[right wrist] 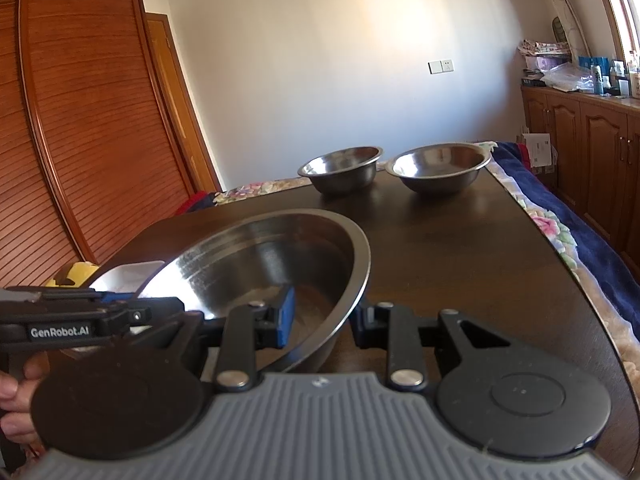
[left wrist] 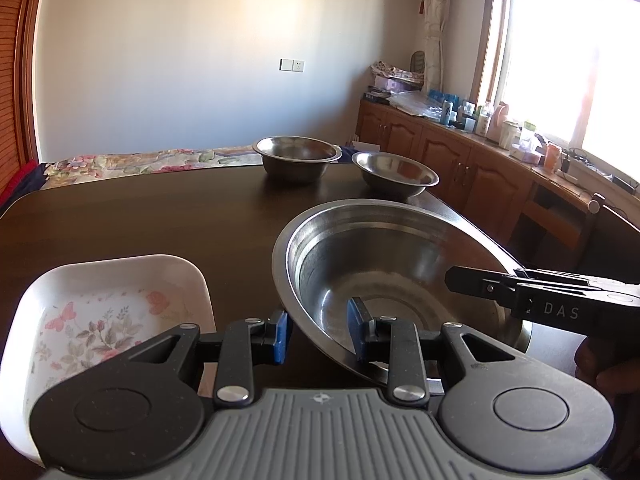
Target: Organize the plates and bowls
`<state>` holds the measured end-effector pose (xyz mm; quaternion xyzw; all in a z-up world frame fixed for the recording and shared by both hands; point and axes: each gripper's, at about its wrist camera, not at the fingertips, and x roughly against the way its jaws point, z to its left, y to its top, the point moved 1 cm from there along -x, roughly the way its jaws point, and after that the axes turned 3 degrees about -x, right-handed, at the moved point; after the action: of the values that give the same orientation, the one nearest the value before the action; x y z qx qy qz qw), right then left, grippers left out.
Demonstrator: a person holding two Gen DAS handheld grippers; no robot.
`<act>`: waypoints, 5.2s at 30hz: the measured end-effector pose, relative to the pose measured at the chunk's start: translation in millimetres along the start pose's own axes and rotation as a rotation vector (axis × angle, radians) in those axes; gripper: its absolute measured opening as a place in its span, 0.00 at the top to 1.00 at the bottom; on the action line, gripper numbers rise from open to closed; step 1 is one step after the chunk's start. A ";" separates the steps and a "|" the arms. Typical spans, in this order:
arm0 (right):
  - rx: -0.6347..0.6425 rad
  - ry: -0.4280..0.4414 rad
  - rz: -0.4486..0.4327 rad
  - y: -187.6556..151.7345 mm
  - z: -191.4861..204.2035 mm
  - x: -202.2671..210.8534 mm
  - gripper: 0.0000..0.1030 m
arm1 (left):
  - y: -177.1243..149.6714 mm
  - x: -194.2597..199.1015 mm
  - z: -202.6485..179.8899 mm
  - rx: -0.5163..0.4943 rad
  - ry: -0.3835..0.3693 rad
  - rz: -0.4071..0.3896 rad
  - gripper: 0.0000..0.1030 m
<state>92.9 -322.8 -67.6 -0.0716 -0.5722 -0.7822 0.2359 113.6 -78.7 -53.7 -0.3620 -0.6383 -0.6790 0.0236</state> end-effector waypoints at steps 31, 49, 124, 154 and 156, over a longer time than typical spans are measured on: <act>-0.001 -0.008 0.004 -1.3 -0.5 2.0 0.62 | -7.0 -0.7 3.5 -0.005 0.015 -0.003 0.56; 0.039 -0.049 -0.071 23.1 -5.7 25.2 0.40 | -0.1 4.9 6.8 -0.016 0.054 -0.043 0.24; 0.253 -0.048 0.280 145.7 -25.3 -211.4 0.63 | 148.6 -212.1 68.7 -0.076 0.038 0.078 0.42; 0.234 0.024 0.316 134.0 -2.0 -189.8 0.88 | 128.8 -189.0 88.8 -0.024 0.043 0.177 0.84; 0.233 0.027 0.295 138.6 -0.3 -182.0 0.88 | 131.6 -177.7 86.0 -0.029 0.036 0.155 0.86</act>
<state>315.4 -303.2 -17.9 -0.1164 -0.6389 -0.6684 0.3626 349.2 -103.3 -41.2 -0.3986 -0.5977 -0.6907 0.0823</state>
